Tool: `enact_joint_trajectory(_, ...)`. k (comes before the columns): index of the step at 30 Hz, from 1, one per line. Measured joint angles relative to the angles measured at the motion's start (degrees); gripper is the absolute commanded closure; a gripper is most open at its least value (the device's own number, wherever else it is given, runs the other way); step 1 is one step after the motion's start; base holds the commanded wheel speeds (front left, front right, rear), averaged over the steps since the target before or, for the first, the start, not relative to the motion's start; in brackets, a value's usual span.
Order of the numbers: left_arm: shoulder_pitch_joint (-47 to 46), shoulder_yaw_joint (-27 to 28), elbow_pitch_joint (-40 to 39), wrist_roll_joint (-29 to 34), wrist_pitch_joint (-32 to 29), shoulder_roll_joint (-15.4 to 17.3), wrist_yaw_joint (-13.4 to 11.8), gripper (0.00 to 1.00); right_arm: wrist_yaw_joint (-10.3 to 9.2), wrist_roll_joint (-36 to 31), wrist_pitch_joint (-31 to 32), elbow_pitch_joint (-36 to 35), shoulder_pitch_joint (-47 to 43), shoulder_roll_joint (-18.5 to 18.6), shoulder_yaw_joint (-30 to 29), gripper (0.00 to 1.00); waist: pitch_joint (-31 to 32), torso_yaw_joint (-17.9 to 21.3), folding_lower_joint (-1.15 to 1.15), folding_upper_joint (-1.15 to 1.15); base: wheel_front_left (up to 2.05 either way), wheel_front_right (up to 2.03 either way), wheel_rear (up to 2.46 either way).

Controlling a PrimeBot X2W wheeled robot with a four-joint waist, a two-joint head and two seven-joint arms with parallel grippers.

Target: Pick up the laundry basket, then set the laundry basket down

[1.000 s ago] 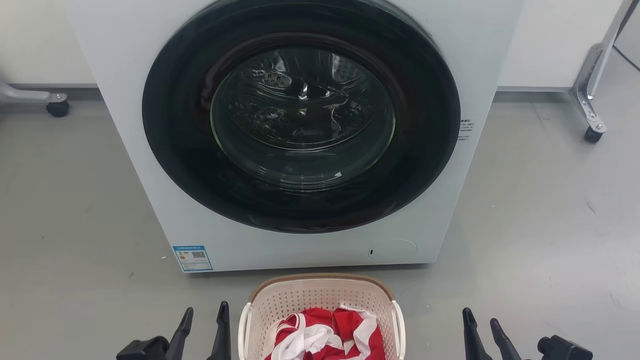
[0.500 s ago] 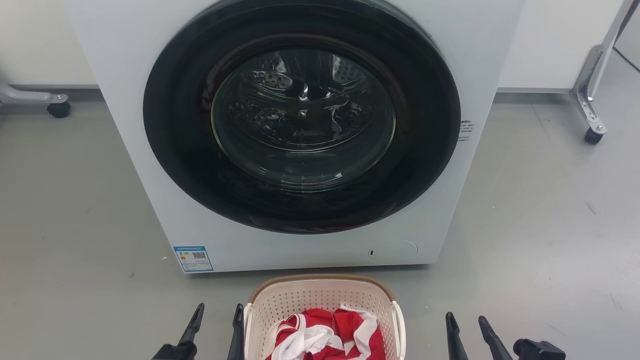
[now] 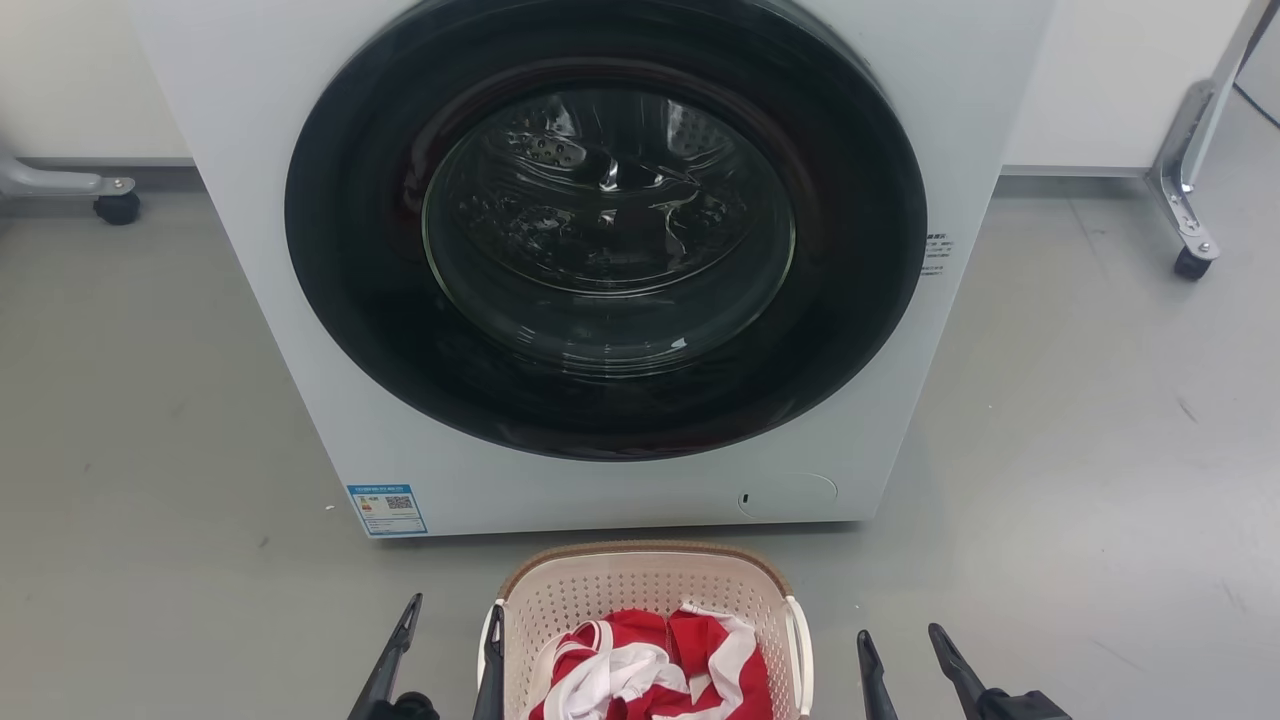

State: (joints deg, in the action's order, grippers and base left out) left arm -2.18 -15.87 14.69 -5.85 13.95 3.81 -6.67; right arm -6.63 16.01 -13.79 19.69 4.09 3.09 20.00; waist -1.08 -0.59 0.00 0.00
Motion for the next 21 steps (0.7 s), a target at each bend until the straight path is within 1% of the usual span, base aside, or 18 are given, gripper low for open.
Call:
enact_joint_trajectory(1, 0.0, -0.1, 0.0, 1.1, 0.4, -0.1, -0.4, 0.0, -0.38, -1.9, -0.5, 0.0, 0.0, 0.0, 0.5, 0.0, -0.1, 0.0, 0.0, 0.0, 0.0, 0.0, 0.0)
enact_joint_trajectory(3, 0.0, -0.1, 0.0, 1.4, 0.4, -0.2, -0.4, 0.0, -0.44, -2.1, -0.5, 0.0, 0.0, 0.0, 0.5, 0.0, -0.1, 0.0, 0.0, 0.0, 0.0, 0.0, 0.0)
enact_joint_trajectory(21, 0.0, 1.2, 0.2, -0.2, 0.4, -0.6, -0.4, 0.0, -0.45, -2.1, -0.5, -0.3, 0.0, 0.0, -0.5, 0.0, -0.6, 0.0, 0.0, 0.0, 0.0, 0.0, 0.0)
